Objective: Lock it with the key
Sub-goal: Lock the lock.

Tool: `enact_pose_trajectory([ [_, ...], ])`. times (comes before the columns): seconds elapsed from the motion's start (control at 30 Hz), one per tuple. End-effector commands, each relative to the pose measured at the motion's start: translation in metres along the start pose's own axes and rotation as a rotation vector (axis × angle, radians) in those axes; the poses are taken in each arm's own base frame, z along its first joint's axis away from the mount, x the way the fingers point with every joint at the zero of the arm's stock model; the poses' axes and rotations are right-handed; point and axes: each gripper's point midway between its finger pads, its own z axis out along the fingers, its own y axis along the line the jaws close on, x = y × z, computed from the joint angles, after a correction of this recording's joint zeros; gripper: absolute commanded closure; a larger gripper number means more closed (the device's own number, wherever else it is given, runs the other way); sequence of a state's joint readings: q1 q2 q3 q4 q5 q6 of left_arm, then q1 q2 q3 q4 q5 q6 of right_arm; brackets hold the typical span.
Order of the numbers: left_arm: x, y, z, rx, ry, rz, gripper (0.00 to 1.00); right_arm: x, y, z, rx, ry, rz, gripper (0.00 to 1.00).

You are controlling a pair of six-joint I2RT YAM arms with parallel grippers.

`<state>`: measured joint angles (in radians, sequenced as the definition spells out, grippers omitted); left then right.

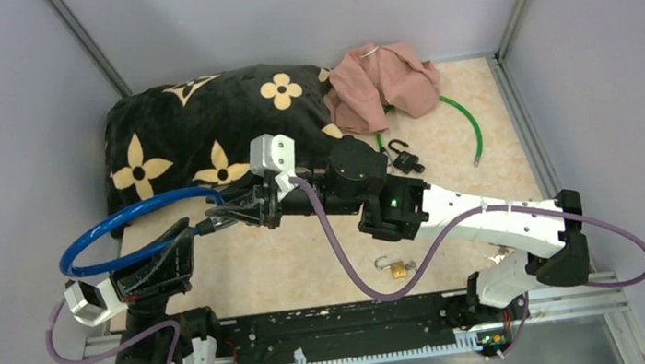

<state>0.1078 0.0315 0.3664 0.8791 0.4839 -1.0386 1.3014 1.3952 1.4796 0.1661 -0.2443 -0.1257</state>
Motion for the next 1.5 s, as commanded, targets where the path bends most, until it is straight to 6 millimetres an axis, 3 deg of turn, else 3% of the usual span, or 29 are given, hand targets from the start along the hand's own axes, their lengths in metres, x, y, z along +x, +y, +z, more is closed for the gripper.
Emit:
enact_pose_trajectory([
  [0.0, -0.029, -0.030, 0.007, 0.073, -0.097, 0.014, 1.00, 0.013, 0.012, 0.011, -0.048, 0.006, 0.086, 1.00],
  [0.1, -0.029, -0.029, 0.008, 0.066, -0.096, 0.012, 1.00, 0.018, 0.010, 0.009, -0.043, 0.026, 0.109, 0.97],
  [0.2, -0.024, -0.025, 0.007, 0.056, -0.075, 0.003, 1.00, 0.009, -0.001, -0.003, -0.039, 0.022, 0.161, 0.56],
  [0.33, -0.020, -0.021, 0.006, 0.045, -0.060, -0.002, 1.00, -0.005, -0.010, -0.024, -0.035, 0.050, 0.177, 0.16],
  [0.4, -0.019, -0.020, 0.005, 0.046, -0.059, -0.001, 1.00, -0.008, -0.010, -0.035, -0.054, 0.081, 0.199, 0.11],
  [0.57, -0.018, -0.020, 0.005, 0.044, -0.053, -0.001, 1.00, 0.005, -0.006, -0.052, -0.142, 0.161, 0.310, 0.20],
  [0.83, -0.018, -0.021, 0.006, 0.047, -0.050, 0.004, 1.00, 0.021, 0.003, -0.044, -0.233, 0.234, 0.359, 0.53],
  [1.07, -0.018, -0.022, 0.006, 0.051, -0.049, 0.007, 1.00, 0.030, -0.001, -0.038, -0.228, 0.253, 0.356, 0.52],
  [1.13, -0.018, -0.022, 0.006, 0.051, -0.048, 0.004, 1.00, 0.030, 0.000, -0.037, -0.241, 0.242, 0.347, 0.56],
  [1.2, -0.018, -0.023, 0.006, 0.053, -0.048, 0.004, 1.00, 0.030, 0.000, -0.035, -0.245, 0.243, 0.343, 0.68],
  [1.3, -0.018, -0.022, 0.005, 0.050, -0.047, 0.004, 1.00, 0.027, -0.002, -0.036, -0.237, 0.236, 0.328, 0.96],
  [1.33, -0.017, -0.021, 0.005, 0.048, -0.045, 0.003, 1.00, 0.028, -0.003, -0.036, -0.230, 0.236, 0.322, 1.00],
  [1.47, -0.012, -0.002, 0.005, -0.037, -0.041, -0.063, 1.00, 0.032, -0.014, -0.038, -0.146, 0.208, 0.262, 1.00],
])
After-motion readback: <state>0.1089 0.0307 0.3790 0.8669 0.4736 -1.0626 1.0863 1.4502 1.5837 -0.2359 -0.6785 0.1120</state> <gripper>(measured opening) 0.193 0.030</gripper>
